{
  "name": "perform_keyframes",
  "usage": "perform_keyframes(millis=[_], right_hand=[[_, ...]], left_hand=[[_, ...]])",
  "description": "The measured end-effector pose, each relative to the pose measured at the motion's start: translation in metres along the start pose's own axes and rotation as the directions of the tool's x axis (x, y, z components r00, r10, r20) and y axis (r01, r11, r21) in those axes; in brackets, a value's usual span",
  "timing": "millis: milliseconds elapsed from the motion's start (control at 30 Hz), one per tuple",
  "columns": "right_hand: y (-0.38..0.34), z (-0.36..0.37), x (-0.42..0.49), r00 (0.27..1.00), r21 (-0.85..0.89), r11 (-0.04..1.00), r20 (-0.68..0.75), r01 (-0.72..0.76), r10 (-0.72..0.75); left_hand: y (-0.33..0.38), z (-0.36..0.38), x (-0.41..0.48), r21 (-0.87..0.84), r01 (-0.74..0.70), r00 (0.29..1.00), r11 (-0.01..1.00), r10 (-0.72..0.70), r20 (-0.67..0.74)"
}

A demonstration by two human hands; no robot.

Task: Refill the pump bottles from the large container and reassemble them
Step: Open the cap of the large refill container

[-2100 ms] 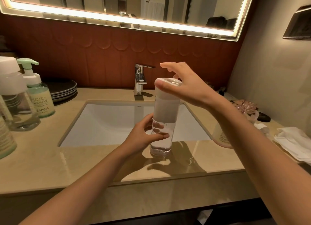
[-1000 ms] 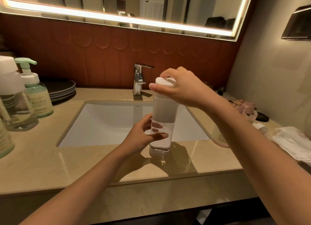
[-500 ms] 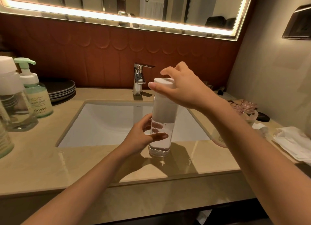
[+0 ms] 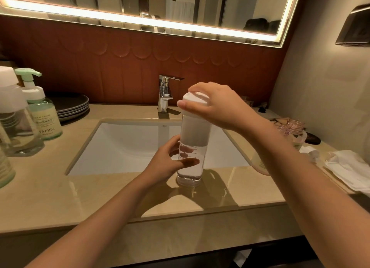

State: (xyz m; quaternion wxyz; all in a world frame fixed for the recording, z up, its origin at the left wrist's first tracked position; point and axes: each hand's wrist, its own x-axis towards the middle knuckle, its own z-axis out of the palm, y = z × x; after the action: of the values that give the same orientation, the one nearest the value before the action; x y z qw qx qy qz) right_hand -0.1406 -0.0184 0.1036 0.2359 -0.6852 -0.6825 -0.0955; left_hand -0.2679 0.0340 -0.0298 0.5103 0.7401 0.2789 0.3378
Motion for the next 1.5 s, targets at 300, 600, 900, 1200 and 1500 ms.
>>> perform_keyframes(millis=[300,600,900,1200,1500], right_hand=[[0.001,-0.009,-0.004,0.998,0.246,0.968,0.020,0.050,-0.056],[0.012,0.009,-0.010,0.954,0.328,0.944,-0.288,0.019,0.080],[0.077,0.023,-0.083,0.862,0.412,0.901,-0.399,-0.136,0.313],[0.156,0.039,-0.161,0.798,0.313,0.845,-0.303,-0.433,0.521],[0.205,0.054,-0.178,0.750,0.139,0.768,-0.165,-0.625,0.641]], left_hand=[[-0.003,-0.001,0.002,-0.003,-0.006,1.000,1.000,0.006,-0.007],[-0.003,-0.003,0.003,-0.013,-0.014,1.000,1.000,0.015,0.020],[0.005,0.014,0.019,-0.040,-0.058,0.998,0.998,0.058,0.020],[0.014,0.079,0.070,-0.114,-0.067,0.994,0.991,0.076,0.074],[0.029,0.127,0.154,-0.192,-0.029,0.996,0.981,0.045,0.082]])
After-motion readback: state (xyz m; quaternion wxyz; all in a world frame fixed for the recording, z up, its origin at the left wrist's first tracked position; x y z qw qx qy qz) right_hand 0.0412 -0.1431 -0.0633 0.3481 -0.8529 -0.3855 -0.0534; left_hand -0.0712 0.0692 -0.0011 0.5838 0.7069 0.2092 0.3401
